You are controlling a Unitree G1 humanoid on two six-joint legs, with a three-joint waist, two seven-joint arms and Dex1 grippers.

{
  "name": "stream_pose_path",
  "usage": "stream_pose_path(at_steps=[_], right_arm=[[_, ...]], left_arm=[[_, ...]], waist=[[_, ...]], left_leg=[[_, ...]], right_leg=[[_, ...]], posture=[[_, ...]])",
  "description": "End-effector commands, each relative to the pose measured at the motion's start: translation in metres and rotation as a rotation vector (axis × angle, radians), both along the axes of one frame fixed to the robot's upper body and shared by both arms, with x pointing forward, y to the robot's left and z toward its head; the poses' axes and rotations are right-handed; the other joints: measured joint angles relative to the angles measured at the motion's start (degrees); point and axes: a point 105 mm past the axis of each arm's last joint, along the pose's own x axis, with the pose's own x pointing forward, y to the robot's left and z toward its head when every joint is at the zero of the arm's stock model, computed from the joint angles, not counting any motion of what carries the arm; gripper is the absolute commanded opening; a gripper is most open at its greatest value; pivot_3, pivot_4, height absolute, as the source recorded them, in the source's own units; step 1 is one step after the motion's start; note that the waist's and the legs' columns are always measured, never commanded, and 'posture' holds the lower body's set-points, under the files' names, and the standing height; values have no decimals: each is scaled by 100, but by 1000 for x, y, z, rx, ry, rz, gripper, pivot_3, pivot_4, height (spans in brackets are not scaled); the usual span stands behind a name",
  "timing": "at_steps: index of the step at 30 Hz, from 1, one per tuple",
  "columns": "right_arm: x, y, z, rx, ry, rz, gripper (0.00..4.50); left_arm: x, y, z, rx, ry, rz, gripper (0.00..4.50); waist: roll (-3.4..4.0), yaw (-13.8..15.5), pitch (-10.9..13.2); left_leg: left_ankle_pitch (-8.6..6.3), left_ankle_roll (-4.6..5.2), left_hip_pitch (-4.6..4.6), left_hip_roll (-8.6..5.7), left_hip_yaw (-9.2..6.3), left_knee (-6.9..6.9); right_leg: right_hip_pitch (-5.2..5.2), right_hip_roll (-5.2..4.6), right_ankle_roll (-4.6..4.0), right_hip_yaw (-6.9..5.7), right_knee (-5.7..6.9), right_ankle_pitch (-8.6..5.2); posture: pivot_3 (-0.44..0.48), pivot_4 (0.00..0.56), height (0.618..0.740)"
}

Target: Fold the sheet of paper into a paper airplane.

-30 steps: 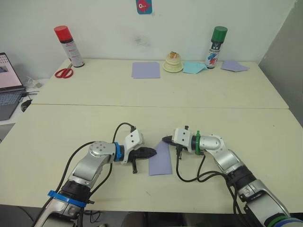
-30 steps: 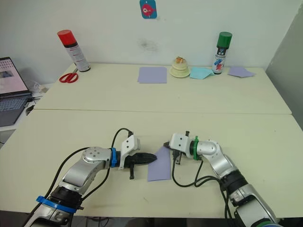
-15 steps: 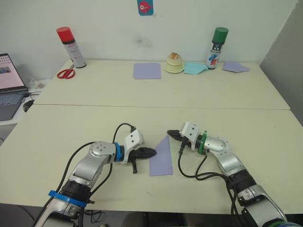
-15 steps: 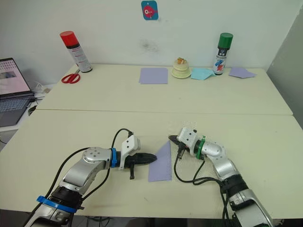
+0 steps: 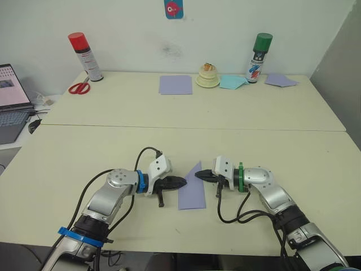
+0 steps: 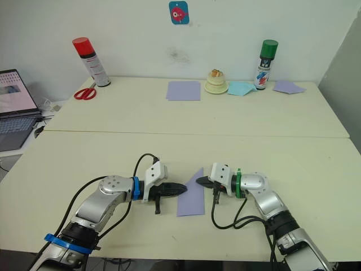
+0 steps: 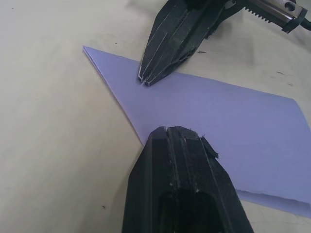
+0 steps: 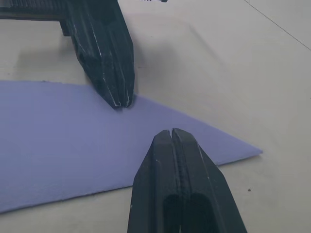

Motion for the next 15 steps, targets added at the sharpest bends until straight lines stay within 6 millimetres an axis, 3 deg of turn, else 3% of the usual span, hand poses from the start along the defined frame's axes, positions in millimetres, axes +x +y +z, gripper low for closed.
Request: stream_pose_path(at_steps=[1,15], right_arm=[[-25,-6,-29,-100,109,96,0],[-93,-12,-41,-128,206,224,0]], left_arm=[[-7,8,-24,80,79,31,33],[-9,7,-27,83,86,35,33]], waist=[[0,2,-1],[-2,49,-12]], left_leg=[[0,0,0,0,-1,0],[-1,-1,6,2,-4,-6]], right_leg=[[1,0,0,0,-2,0],[13,-4,4,-3,-14,-16]], posture=[[0,150,740],[0,150,740]])
